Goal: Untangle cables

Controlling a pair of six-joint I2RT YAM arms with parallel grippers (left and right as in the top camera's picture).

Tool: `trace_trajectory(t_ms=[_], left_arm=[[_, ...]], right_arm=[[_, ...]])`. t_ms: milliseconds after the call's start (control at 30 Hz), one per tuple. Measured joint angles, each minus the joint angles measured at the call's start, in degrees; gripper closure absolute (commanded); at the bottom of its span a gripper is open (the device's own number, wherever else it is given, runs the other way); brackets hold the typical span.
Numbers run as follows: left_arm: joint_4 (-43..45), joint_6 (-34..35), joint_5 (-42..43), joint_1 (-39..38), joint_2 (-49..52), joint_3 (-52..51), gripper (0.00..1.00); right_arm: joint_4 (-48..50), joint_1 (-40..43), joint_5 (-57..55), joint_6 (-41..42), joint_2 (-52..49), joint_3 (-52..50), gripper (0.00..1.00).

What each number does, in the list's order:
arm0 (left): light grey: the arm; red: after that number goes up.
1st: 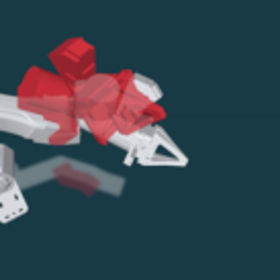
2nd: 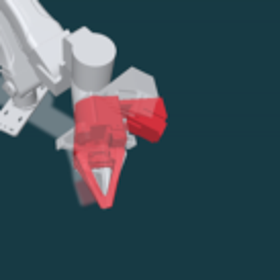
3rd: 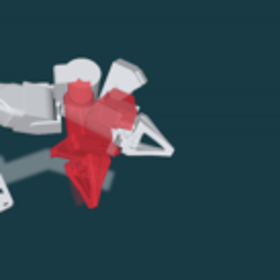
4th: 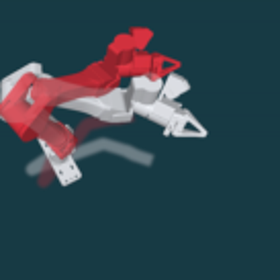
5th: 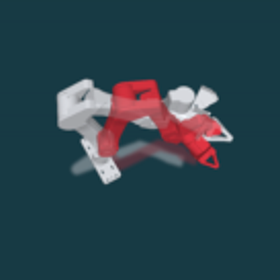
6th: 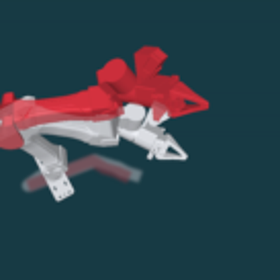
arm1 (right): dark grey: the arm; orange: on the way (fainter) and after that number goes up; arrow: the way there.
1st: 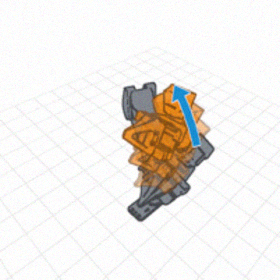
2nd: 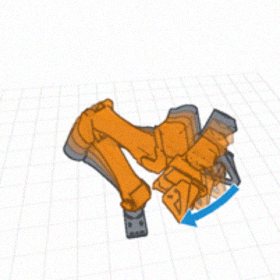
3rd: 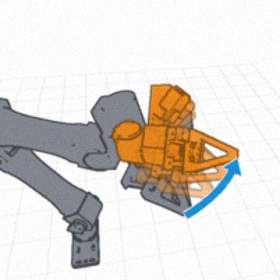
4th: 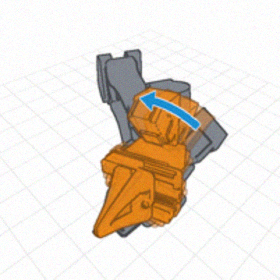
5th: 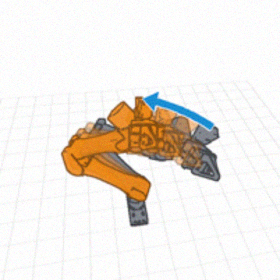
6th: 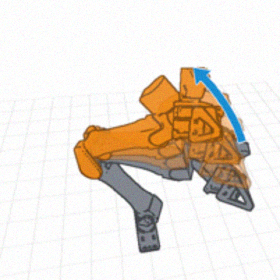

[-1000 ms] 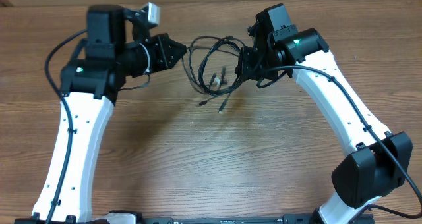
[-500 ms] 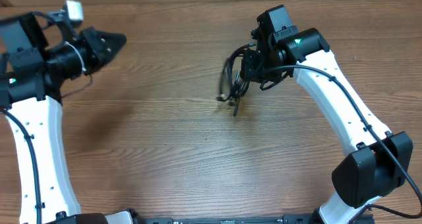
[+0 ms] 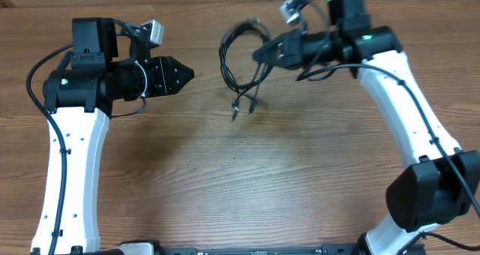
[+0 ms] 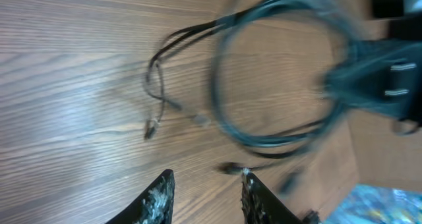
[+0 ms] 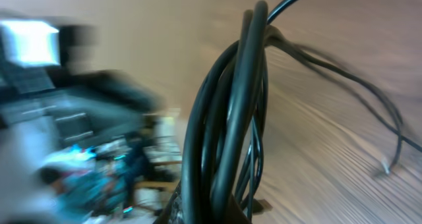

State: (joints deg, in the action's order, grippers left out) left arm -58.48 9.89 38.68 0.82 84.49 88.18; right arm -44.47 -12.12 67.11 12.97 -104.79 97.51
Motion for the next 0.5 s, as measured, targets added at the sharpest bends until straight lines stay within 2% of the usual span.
trace_trajectory(t_ms=[100,300,367,500], left_arm=[[-0.1,-0.7,-3.1,0.0,0.0,0.0,0.52],[1.3,-2.4,-9.1,0.0,0.0,0.0,0.39],[1.6,-5.9,-8.8,0.0,0.1,0.0,0.37],[1.4,-18.4,-2.4,0.0,3.4,0.2,0.31]], right_arm=[[2.3,3.8,10.7,0.1,0.0,0.0,0.96],[1.6,3.7,17.7,0.4,0.0,0.0,0.96],[0.9,3.0,18.1,0.5,0.0,0.0,0.96],[-0.5,2.2,18.6,0.5,0.0,0.0,0.96]])
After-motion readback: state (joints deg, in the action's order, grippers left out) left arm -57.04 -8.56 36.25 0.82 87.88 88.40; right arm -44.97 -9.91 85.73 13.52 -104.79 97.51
